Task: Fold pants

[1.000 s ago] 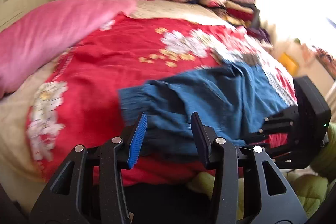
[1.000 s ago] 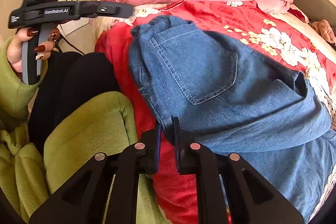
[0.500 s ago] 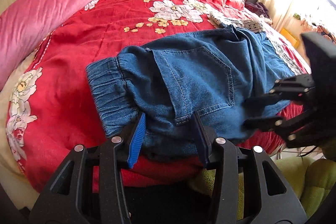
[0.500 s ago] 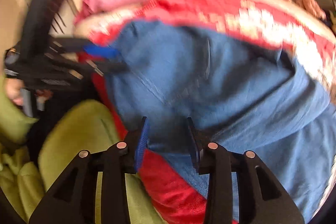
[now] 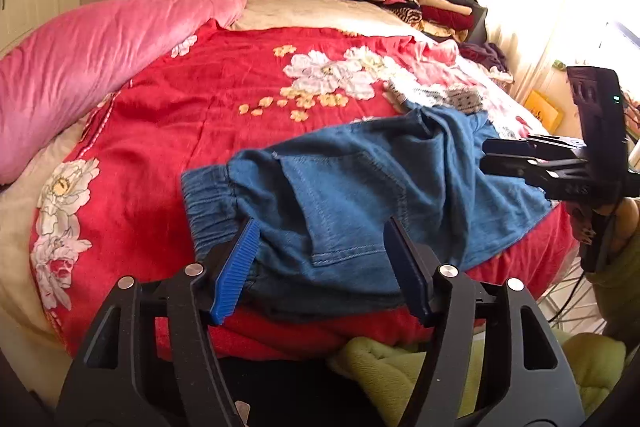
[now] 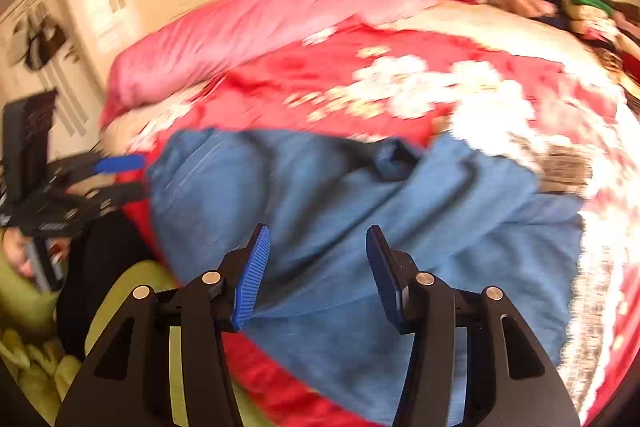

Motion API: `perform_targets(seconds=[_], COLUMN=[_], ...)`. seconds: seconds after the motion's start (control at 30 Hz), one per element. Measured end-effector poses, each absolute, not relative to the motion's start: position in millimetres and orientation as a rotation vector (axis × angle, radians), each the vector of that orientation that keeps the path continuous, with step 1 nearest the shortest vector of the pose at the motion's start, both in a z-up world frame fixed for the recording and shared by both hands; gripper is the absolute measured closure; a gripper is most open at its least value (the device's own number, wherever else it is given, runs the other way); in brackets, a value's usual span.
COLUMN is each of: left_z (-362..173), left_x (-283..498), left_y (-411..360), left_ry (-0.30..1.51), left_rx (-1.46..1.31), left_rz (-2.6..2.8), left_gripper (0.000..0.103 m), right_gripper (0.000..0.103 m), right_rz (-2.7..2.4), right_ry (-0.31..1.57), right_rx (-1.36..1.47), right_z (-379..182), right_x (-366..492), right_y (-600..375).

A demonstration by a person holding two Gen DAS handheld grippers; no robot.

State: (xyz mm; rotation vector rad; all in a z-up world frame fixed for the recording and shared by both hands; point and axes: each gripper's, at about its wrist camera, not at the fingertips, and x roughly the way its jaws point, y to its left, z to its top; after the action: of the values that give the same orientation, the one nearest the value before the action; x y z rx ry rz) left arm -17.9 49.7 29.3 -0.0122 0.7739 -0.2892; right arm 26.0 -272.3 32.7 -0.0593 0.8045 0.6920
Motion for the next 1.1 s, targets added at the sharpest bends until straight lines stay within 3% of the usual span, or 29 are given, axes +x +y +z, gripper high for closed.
perform_targets(seconds=[0.1, 0.4, 0.63, 0.8, 0.87, 0.93, 0.97, 1.03, 1.1], left_z=[36, 21, -13, -32, -37, -43, -45, -48, -49], left_x=[-17, 4, 36, 58, 58, 54, 52, 47, 46], left_y=[39, -20, -70, -88, -94, -101, -104, -108, -107], left_ry=[0.766, 0.853, 0.971, 1.007, 1.008, 1.013, 1.018, 1.012, 1.009], left_rx=[-0.008, -0.047, -0.093, -0.071, -0.059, -0.049, -0.044, -0.014, -0.016], left_rz=[-0.32, -0.493, -0.593, -0.581, -0.593, -0.628, -0.638, -0.638, -0.641], left_gripper=[0.04, 0.04, 0.041, 0.064, 0.086, 0.1, 0.1, 0.1, 0.1], right_gripper=[0.04, 0.031, 0.03, 0.03, 0.03, 0.03, 0.03, 0.033, 0.076], right_rz=[0.636, 0.547, 0.499, 0.456, 0.437, 0.404, 0.393, 0.364, 0.35], right_ry=[0.787, 0.783, 0.873, 0.943, 0.969, 0.99, 0.998, 1.029, 1.045], right_rx=[-0.051, -0.043, -0.085, -0.145, -0.162, -0.191, -0.194, -0.188, -0.168], right_z=[39, 57, 45, 22, 12, -1, -5, -17, -25], right_x=[35, 82, 160, 209, 225, 239, 244, 255, 262], right_y=[-287, -304, -286, -259, -249, -240, -238, -238, -244])
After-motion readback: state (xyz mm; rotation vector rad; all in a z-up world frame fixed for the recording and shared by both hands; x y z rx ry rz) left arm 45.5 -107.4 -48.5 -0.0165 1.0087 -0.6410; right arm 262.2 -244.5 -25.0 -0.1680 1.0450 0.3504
